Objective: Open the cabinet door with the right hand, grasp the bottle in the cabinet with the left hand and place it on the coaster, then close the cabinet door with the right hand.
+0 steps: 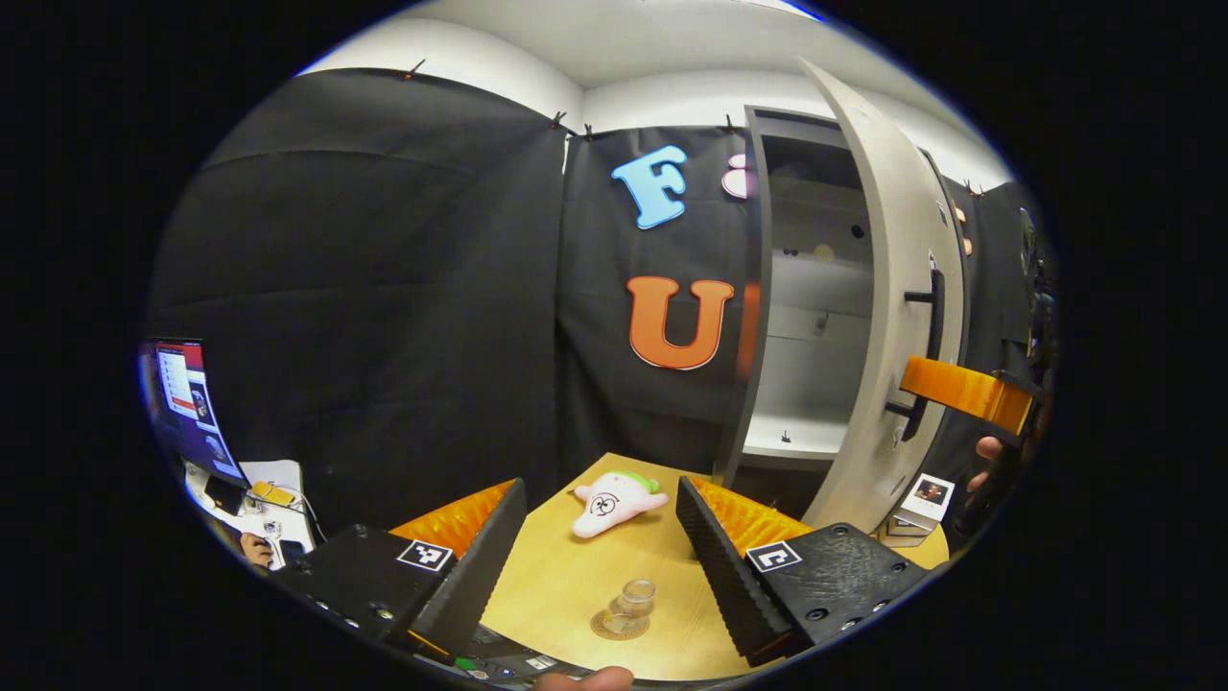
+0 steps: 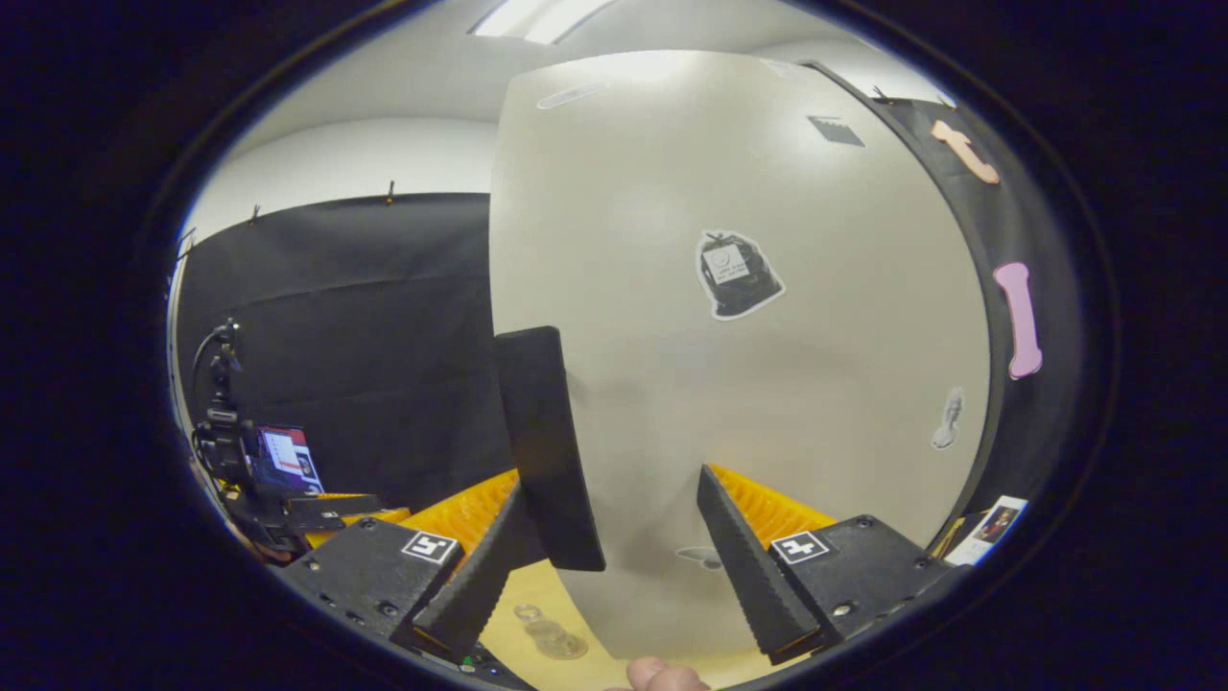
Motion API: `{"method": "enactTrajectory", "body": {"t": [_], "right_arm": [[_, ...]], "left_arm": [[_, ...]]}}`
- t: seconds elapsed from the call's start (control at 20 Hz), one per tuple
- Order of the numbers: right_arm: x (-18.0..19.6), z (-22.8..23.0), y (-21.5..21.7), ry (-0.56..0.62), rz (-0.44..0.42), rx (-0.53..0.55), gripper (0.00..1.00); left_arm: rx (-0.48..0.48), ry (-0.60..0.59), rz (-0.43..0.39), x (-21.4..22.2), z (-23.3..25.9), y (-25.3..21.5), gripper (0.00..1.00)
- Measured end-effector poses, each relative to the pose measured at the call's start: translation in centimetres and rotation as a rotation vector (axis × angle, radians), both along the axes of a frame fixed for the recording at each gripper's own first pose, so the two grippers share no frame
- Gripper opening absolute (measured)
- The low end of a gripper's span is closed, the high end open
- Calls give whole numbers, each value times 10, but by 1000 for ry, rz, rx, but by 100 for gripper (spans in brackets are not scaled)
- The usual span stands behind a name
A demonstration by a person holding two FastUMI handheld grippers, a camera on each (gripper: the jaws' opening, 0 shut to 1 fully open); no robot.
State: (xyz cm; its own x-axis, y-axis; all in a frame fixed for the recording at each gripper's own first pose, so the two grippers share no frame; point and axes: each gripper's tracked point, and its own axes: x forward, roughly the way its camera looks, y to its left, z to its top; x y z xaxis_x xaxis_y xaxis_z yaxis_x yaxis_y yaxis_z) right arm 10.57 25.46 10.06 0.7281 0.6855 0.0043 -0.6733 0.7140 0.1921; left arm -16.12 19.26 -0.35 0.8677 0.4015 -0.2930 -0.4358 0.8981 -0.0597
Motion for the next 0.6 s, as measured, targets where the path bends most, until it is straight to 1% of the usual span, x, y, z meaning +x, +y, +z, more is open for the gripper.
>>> {"method": "enactTrajectory", "body": {"t": [0.15, 0.25, 0.3, 0.35, 0.45, 0.55, 0.6], "right_arm": [[-4, -11, 1, 97, 27, 25, 100], [-5, -18, 3, 148, 23, 28, 100], [-4, -21, 4, 153, 12, 18, 100], [-3, -19, 5, 123, 0, 4, 100], [0, -8, 5, 17, -43, -35, 100], [-4, 2, 5, -82, -55, -68, 99], [-6, 2, 4, -106, -58, -87, 100]], "left_arm": [[-7, 2, 43, -17, 1, 6, 95], [4, -2, 63, -27, 6, 9, 95], [8, -3, 65, -31, 7, 10, 95], [12, 1, 68, -28, 6, 10, 95], [19, 7, 79, -28, 6, 10, 95], [21, -2, 74, -29, 8, 11, 95], [22, -9, 65, -27, 8, 10, 95]]}}
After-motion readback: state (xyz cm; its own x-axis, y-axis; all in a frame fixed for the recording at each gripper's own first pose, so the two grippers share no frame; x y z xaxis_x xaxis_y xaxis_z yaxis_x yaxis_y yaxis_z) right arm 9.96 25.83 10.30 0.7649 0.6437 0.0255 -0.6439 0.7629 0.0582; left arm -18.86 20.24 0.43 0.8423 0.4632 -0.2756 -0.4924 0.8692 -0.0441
